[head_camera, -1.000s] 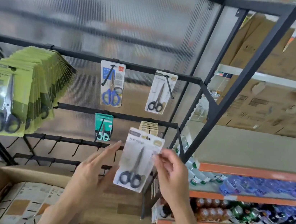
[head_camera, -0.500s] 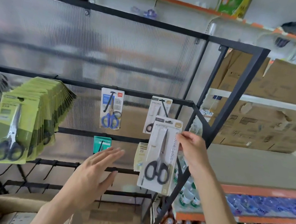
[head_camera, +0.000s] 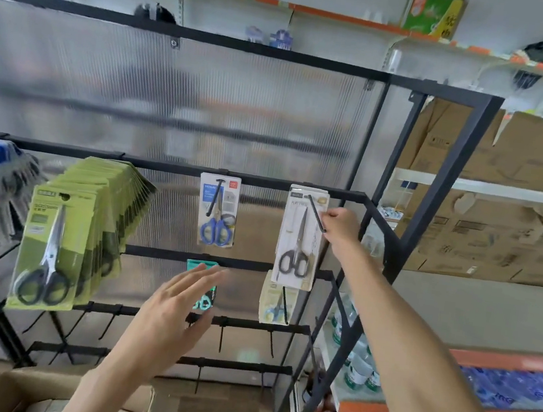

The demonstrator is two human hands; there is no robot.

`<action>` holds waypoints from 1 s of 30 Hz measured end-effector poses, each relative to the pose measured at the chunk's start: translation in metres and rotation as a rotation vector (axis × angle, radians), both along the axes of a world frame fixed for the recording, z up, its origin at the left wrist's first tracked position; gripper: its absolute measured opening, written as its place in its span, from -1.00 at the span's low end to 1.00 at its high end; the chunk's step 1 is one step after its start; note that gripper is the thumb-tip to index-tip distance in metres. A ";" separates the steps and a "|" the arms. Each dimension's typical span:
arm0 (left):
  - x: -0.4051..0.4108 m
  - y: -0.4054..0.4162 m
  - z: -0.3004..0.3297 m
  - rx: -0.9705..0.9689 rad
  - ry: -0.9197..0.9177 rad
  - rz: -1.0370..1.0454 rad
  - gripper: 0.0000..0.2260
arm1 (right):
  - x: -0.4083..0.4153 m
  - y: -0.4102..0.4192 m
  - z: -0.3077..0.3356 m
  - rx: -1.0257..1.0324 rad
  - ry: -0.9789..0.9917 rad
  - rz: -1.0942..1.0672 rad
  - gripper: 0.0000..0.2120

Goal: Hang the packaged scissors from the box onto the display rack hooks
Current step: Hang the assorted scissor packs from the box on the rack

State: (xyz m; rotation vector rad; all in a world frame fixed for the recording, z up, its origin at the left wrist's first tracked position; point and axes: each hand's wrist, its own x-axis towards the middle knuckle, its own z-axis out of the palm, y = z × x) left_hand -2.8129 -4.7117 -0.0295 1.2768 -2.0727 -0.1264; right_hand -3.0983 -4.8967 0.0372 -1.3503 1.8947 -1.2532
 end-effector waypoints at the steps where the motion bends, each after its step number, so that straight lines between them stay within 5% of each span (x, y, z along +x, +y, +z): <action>1: 0.002 0.001 0.001 0.002 0.012 0.012 -0.44 | -0.001 -0.007 -0.003 -0.019 0.048 -0.020 -0.89; 7: 0.009 0.009 -0.002 0.013 0.131 0.075 -0.50 | -0.003 -0.007 -0.031 -0.027 0.165 -0.085 -0.75; 21: -0.015 0.041 -0.087 0.244 0.120 0.009 -0.52 | 0.021 0.176 -0.169 0.105 0.549 0.451 -0.46; 30: 0.005 0.144 -0.171 0.518 0.039 0.118 -0.46 | 0.043 0.278 -0.261 0.275 0.552 0.730 -0.41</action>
